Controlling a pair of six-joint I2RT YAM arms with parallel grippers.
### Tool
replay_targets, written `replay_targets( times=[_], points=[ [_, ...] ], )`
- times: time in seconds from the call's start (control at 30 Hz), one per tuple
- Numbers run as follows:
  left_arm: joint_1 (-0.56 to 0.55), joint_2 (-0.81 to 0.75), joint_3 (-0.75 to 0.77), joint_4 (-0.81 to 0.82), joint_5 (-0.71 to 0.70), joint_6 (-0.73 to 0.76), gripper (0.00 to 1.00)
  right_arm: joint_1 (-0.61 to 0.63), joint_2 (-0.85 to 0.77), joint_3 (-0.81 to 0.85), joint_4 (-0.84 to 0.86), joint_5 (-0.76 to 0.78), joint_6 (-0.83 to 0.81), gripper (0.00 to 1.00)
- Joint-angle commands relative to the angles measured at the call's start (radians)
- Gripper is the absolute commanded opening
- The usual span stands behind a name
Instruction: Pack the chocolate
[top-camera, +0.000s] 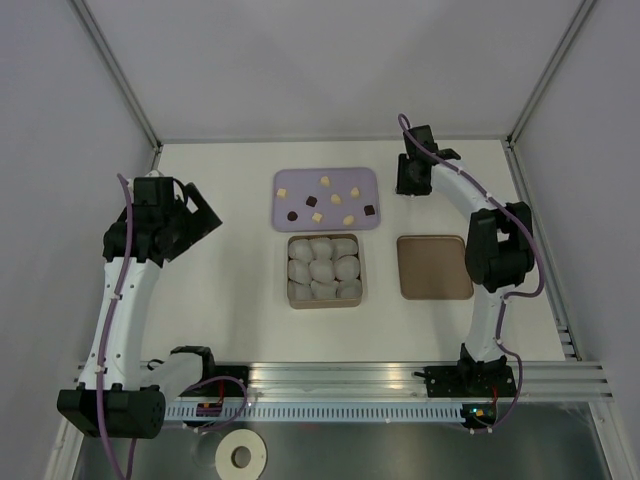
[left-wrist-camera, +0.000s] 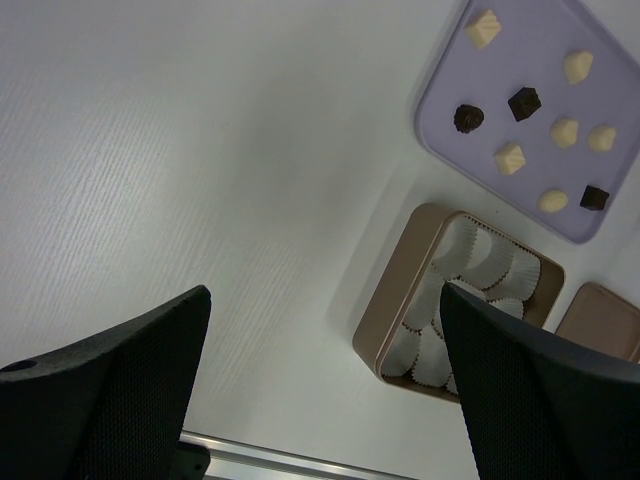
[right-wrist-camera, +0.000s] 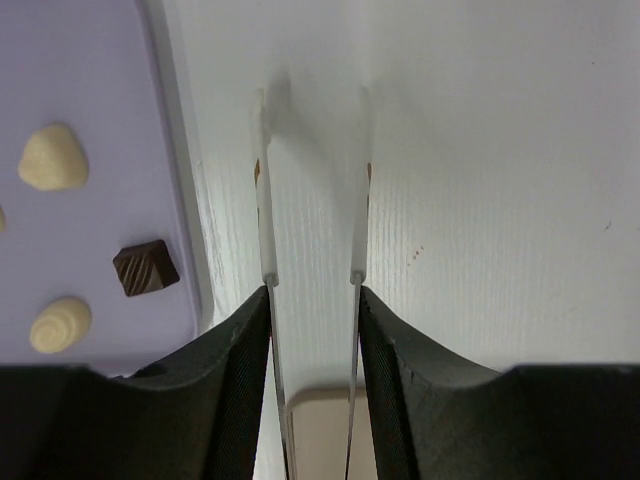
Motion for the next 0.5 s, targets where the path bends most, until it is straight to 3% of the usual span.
replay_targets(
  times=[0.0, 0.47],
  points=[
    [-0.002, -0.025, 0.025, -0.004, 0.016, -0.016, 0.99, 0.002, -0.085, 0.007, -0.072, -0.038, -0.019, 0.45],
    [-0.002, -0.055, 0.065, -0.127, 0.030, -0.008, 1.00, 0.102, -0.150, 0.127, -0.190, -0.081, -0.028, 0.38]
  ],
)
